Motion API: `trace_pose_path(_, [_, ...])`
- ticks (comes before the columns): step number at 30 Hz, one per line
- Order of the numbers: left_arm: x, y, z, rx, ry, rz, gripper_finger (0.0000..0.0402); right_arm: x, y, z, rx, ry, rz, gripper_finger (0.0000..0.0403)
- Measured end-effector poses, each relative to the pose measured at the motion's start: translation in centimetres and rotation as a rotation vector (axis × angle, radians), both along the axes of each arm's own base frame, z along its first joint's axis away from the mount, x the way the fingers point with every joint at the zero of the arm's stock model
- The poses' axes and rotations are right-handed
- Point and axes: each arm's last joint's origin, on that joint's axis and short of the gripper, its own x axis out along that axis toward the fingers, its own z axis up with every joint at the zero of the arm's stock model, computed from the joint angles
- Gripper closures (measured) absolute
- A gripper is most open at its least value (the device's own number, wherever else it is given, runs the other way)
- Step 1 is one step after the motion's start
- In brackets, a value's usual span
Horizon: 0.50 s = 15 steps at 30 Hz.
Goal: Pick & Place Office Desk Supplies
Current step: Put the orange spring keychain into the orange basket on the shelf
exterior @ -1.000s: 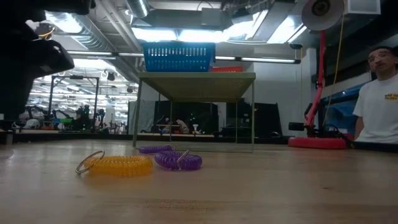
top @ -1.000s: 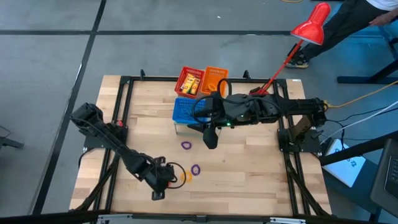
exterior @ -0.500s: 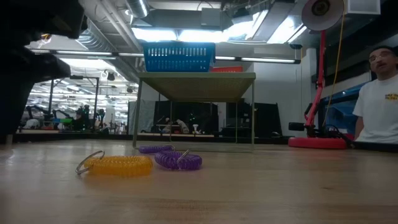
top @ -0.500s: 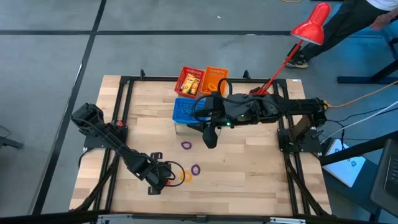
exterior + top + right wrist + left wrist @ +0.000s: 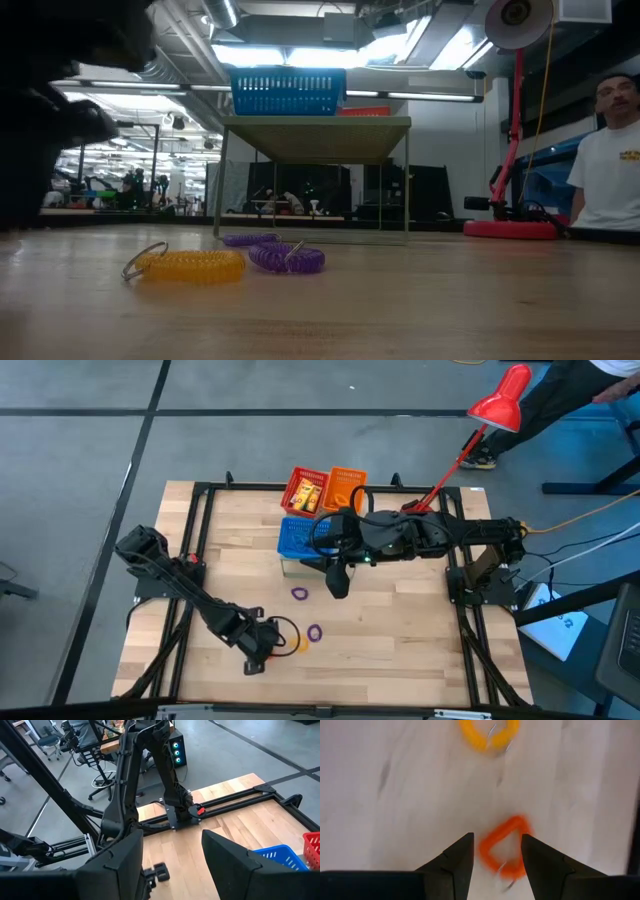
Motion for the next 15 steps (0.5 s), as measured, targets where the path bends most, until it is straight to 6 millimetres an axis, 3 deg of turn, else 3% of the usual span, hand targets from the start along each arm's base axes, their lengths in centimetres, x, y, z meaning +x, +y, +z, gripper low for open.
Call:
trace_pose_path(8, [0.9, 0.1, -2.8, 0.020, 0.098, 0.012, 0.0240, 0.0, 0.0, 0.0, -0.001, 0.004, 0.002, 0.0197])
trace_pose_path(15, [0.9, 0.1, -3.0, 0.035, 0.116, 0.008, 0.0248, 0.0, 0.0, -0.1, -0.007, 0.009, 0.008, 0.0197])
